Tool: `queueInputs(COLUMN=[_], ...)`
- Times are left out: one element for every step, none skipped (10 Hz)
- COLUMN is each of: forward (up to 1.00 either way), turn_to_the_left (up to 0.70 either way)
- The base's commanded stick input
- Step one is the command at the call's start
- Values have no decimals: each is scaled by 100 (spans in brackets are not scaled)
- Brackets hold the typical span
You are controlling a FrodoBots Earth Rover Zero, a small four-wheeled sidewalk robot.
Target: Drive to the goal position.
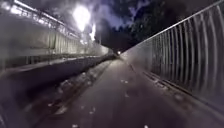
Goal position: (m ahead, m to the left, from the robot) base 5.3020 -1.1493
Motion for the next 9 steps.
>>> queueInputs(forward=[70, 70, 70, 70, 70, 70, 70, 70, 70], turn_to_the_left=[0, 0, 0, 0, 0, 0, 0, 0, 0])
